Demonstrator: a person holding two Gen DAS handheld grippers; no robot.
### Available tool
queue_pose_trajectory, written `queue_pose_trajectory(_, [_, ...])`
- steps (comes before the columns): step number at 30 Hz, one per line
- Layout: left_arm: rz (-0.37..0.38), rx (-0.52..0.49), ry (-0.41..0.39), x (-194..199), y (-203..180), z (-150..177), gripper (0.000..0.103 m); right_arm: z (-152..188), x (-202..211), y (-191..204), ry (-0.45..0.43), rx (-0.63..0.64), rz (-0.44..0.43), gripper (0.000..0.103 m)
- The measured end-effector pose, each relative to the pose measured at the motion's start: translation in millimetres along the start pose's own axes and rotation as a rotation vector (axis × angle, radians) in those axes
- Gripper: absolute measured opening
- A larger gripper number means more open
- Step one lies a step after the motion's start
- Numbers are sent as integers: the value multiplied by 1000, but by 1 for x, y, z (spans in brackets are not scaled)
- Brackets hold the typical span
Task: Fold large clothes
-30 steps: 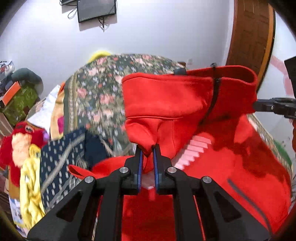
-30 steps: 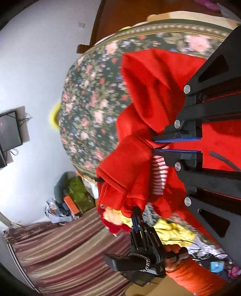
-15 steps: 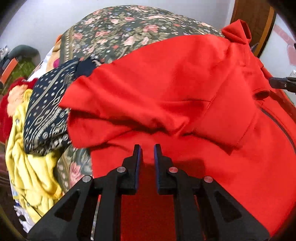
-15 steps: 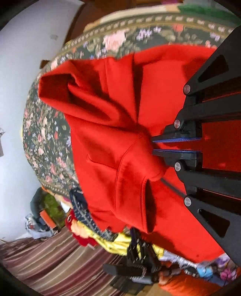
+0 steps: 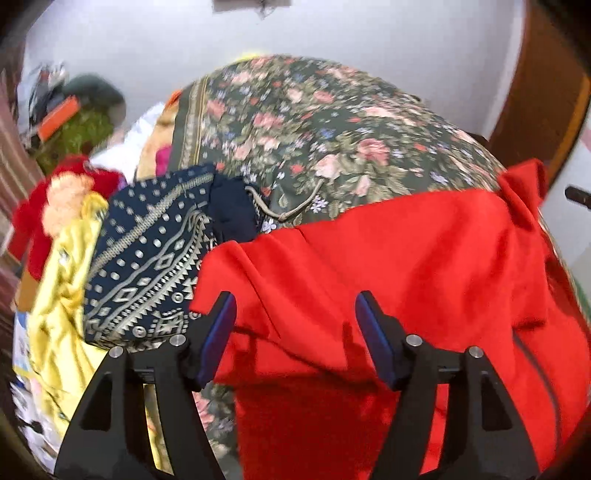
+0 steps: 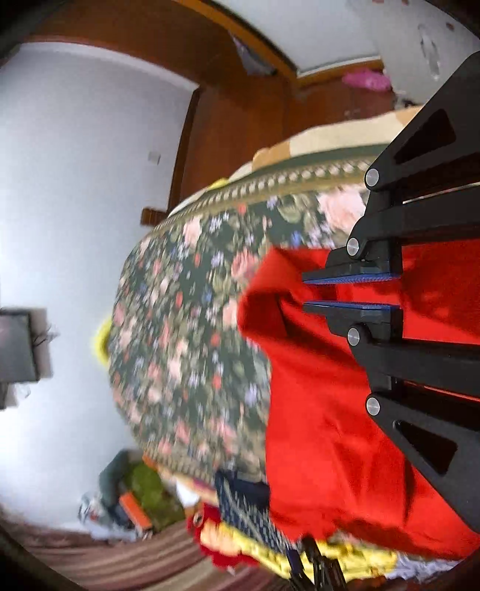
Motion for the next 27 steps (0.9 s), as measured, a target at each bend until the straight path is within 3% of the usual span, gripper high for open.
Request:
queue_pose_trajectory(2, [32,37,21,-15,3,-1,66,-10,-11,-4,14,-22,-19,5])
queue_pose_trajectory(3, [40,44,25,-19,2,1,66,-14,-13,-4,24,-40,-70,5])
queue_pose_trajectory(6, [47,44,51,-39,-3,6,66,-28,-8,17,40,-134,-336,5])
queue_pose_trajectory(8, [31,29,83,-52,-7,10,66,-34,-11,35,50,-144,-407,5])
queue_pose_trajectory(10, [-3,4,116,-66,-11,17,66,-35,-29,58,97,-105,-368,5])
queue_pose_trajectory(12, [-24,-9,117,-72,-12,23,68,-30,-58,73,131,-33,-248,5])
queue_pose_trajectory(13, [-29,-6,110,-73,-11,24,70,-27,-72,73,131,4,-144,5])
queue_pose_trajectory(14, [-30,-2,106,-72,-10,25,70,-21,-85,67,127,38,-39,5])
queue_pose_trajectory(16, [-43,-3,104,-71,-7,28,72,-8,-100,48,130,70,69,5])
queue_pose_trajectory(19, [-73,2,113,-71,1,35,72,13,-112,12,194,38,63,4])
queue_pose_trajectory(21, [-65,31,115,-71,9,40,72,25,-106,-13,177,4,-13,4])
queue_pose_trajectory(24, [-111,43,131,-70,18,46,72,37,-99,-38,179,17,34,5])
queue_pose_trajectory(26, [-154,38,147,-71,24,52,74,44,-98,-54,184,26,118,5])
queue_pose_trajectory(27, [-155,50,156,-72,29,57,76,48,-97,-58,182,28,112,5])
Point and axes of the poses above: each gripper's, at about its wrist camera, not at the fingertips, and x roughly against the way its jaws point, y to its left, z to its underside, the point moved 6 cm from there along -x, roughly the way its jaws point, and after that the axes turned 12 degrees about -x, right-handed, at the moved point
